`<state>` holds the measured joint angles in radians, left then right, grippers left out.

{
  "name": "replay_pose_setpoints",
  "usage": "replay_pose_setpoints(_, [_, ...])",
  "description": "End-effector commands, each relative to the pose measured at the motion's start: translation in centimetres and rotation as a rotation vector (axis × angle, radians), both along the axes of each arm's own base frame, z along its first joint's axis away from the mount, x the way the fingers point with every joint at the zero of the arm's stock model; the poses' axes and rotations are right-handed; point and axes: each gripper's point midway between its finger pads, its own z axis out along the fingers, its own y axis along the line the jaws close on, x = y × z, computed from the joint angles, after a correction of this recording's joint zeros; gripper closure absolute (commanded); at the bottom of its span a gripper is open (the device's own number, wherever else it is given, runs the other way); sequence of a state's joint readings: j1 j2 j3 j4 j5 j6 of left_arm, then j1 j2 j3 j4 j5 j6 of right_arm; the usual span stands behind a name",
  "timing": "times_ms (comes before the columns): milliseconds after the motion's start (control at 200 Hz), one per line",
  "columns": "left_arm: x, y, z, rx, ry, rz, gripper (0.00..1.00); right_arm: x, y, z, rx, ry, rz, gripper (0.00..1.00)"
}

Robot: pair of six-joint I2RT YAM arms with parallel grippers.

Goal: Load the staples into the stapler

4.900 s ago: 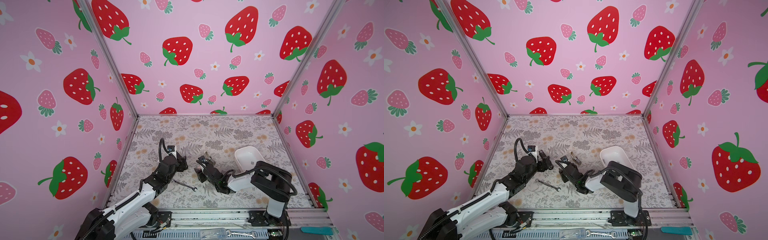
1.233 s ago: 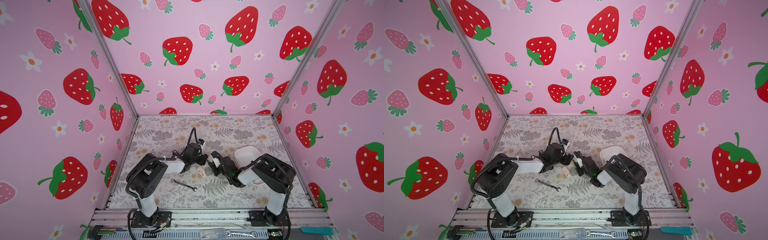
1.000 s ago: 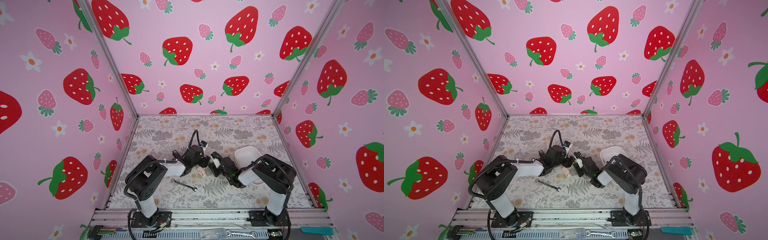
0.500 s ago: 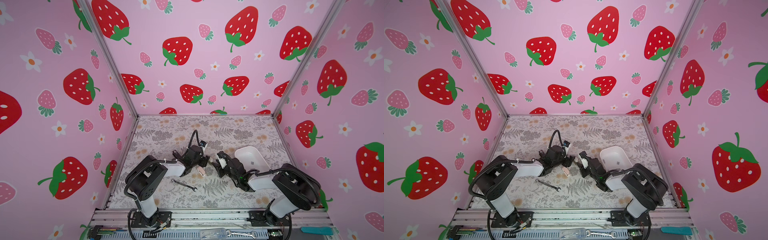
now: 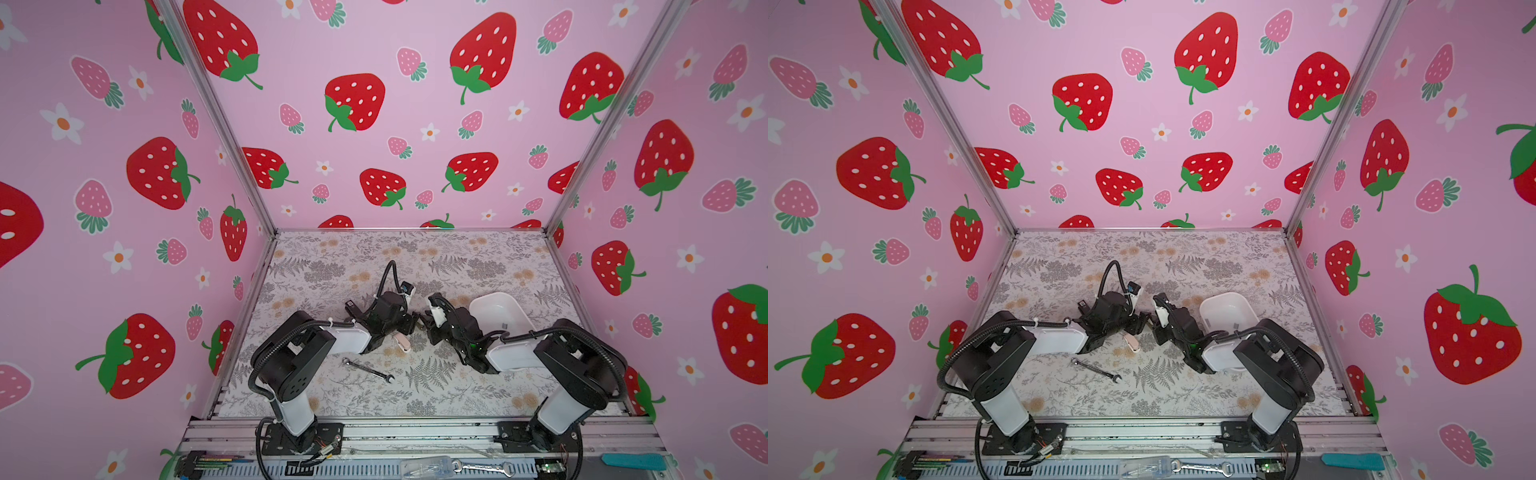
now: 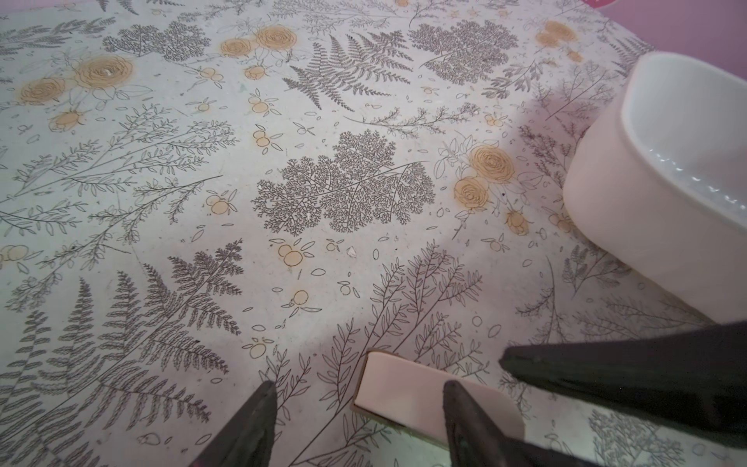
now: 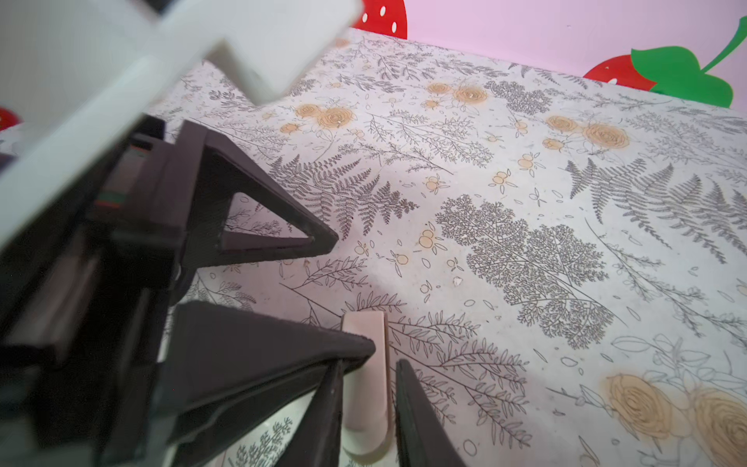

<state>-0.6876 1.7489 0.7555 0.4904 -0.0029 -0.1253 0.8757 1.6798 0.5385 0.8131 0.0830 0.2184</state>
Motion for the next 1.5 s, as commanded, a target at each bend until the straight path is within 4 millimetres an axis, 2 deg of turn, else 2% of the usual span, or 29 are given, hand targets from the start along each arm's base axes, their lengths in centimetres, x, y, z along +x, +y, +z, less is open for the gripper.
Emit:
replay_pose_setpoints(0, [-0.2,0.2,-0.8,0.023,-0.01,-0.003,0.33,0.3,-0.1,-1.2,-0.014,0.037,-0.022,0.75])
replay_pose_setpoints(365, [-0.9,0.1,-1.5,0.006,-0.013,-0.015,0.33,-0.6,-1.0,-3.9,-0.043,0.083,-0.027,0.76])
replay_pose_setpoints(620, [-1.3,0.1,-2.1,0.002,-0.007,-0.017,0.33,-0.9,-1.6,-4.8,-0.051,0.093,-0.034,0.76])
replay_pose_setpoints(930, [-1.7,0.2,-2.9,-0.004,-0.011,-0.016,0.34,-1.9,-2.4,-7.3,-0.069,0.117,-0.024,0.76])
replay_pose_setpoints(1096, [-1.7,0.4,-3.2,-0.003,-0.013,-0.006,0.34,-1.8,-2.4,-7.8,-0.067,0.122,-0.027,0.77])
replay_pose_setpoints(1241, [-1.5,0.5,-1.9,-0.009,-0.03,0.002,0.34,-1.5,-1.7,-5.7,-0.04,0.105,-0.02,0.77])
replay_pose_setpoints(1336, [-1.3,0.8,-0.2,-0.013,-0.048,0.021,0.33,-0.8,-1.6,-2.3,-0.01,0.065,-0.044,0.74])
replay_pose_setpoints(1496, [-1.3,1.6,4.0,-0.028,-0.094,0.05,0.32,0.2,-3.3,3.7,0.044,0.006,-0.154,0.67])
